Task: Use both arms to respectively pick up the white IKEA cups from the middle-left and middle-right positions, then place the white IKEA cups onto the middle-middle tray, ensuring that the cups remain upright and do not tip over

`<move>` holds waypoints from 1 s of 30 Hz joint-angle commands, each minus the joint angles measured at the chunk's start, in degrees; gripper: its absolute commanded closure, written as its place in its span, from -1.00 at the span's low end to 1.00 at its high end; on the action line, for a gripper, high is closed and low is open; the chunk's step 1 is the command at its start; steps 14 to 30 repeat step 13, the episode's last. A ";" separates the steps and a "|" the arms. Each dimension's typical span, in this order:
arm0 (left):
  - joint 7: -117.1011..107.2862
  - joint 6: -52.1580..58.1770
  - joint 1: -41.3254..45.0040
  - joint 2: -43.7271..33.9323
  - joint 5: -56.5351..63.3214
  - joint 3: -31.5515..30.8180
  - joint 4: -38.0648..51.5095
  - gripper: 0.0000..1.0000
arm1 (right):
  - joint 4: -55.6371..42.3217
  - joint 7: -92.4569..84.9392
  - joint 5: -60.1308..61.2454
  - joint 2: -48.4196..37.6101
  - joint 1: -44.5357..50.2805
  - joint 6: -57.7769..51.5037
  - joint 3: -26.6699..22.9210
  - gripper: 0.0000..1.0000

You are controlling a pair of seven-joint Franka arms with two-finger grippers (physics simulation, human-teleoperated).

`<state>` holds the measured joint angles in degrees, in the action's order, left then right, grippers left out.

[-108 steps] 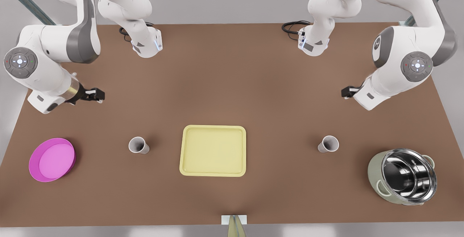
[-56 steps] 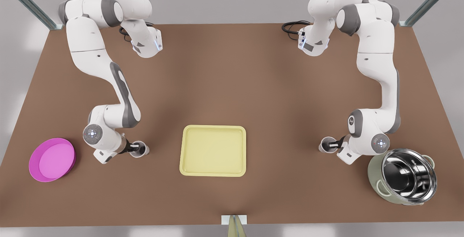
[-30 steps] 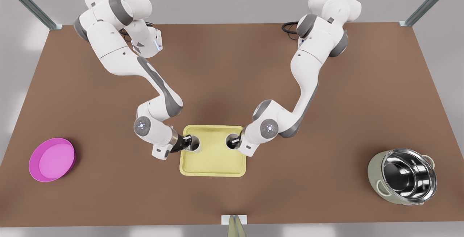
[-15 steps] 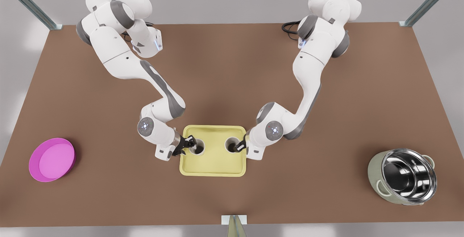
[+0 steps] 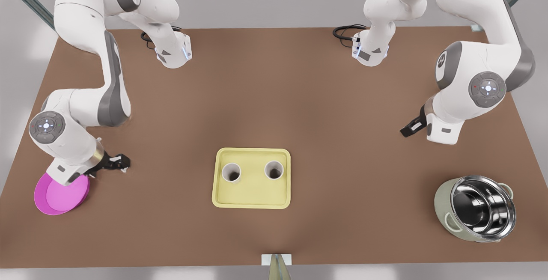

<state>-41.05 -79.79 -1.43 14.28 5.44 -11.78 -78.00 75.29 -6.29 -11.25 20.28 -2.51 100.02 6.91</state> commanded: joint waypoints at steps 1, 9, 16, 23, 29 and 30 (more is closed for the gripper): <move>40.70 2.97 -0.15 0.75 -0.52 0.17 -0.40 -1.00 | 0.56 -1.18 -1.14 -7.27 0.40 -21.10 -0.23 -1.00; 40.61 5.87 -0.24 0.75 -0.95 -0.18 -0.22 -1.00 | 7.68 -0.57 2.37 -15.45 0.67 -20.83 -1.02 -1.00; 40.61 5.61 -0.15 0.84 -0.95 -0.26 -0.31 -1.00 | 7.94 -0.48 3.34 -16.15 0.58 -21.01 -1.02 -1.00; 40.61 5.61 -0.15 0.84 -0.95 -0.26 -0.31 -1.00 | 7.94 -0.48 3.34 -16.15 0.58 -21.01 -1.02 -1.00; 40.61 5.61 -0.15 0.84 -0.95 -0.26 -0.31 -1.00 | 7.94 -0.48 3.34 -16.15 0.58 -21.01 -1.02 -1.00; 40.61 5.61 -0.15 0.84 -0.95 -0.26 -0.31 -1.00 | 7.94 -0.48 3.34 -16.15 0.58 -21.01 -1.02 -1.00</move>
